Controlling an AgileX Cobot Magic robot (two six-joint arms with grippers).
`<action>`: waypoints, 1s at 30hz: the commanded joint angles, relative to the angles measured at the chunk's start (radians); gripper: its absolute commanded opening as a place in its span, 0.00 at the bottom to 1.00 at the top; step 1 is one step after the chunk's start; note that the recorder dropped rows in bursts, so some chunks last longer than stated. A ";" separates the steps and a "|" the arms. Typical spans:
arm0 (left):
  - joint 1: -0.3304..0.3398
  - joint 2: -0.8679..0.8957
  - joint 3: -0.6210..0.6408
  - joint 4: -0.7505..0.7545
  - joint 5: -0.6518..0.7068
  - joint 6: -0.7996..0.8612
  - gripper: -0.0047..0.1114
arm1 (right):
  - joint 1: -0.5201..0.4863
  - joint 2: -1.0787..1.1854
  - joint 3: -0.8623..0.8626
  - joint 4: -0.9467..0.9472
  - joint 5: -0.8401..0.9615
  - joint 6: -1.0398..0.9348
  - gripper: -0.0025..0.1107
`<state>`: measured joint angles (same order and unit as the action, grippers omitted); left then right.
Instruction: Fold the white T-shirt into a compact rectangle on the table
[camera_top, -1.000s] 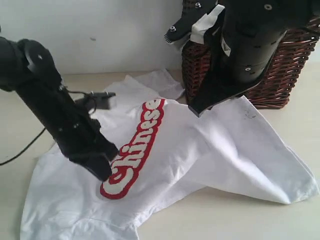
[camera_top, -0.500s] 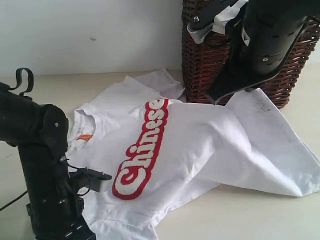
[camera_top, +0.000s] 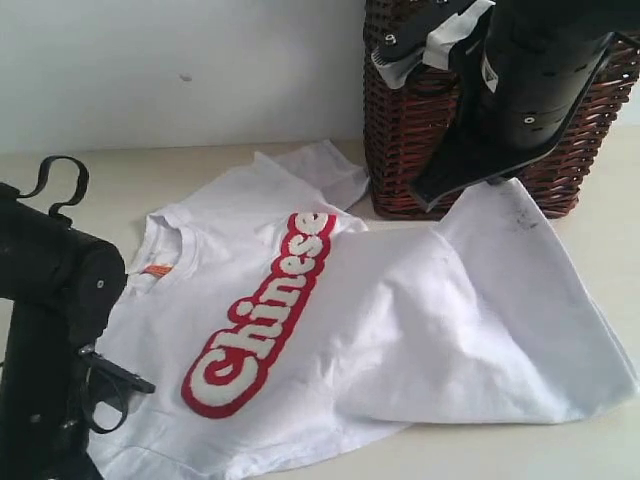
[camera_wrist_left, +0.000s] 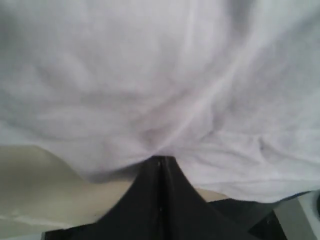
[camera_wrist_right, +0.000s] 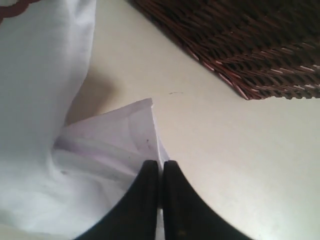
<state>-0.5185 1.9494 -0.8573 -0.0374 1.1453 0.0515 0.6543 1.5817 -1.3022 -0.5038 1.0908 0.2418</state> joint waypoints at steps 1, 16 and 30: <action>0.103 0.018 0.007 0.212 -0.011 -0.171 0.04 | -0.015 -0.010 0.000 -0.147 0.016 0.054 0.02; 0.244 -0.326 -0.073 -0.093 -0.265 0.058 0.04 | -0.076 -0.010 0.000 -0.002 -0.043 0.004 0.02; -0.219 -0.152 0.031 -0.222 -0.325 0.243 0.04 | -0.076 -0.010 0.000 0.015 -0.033 -0.005 0.02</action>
<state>-0.7205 1.7265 -0.8245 -0.3238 0.7415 0.3509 0.5829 1.5817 -1.3022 -0.4907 1.0589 0.2466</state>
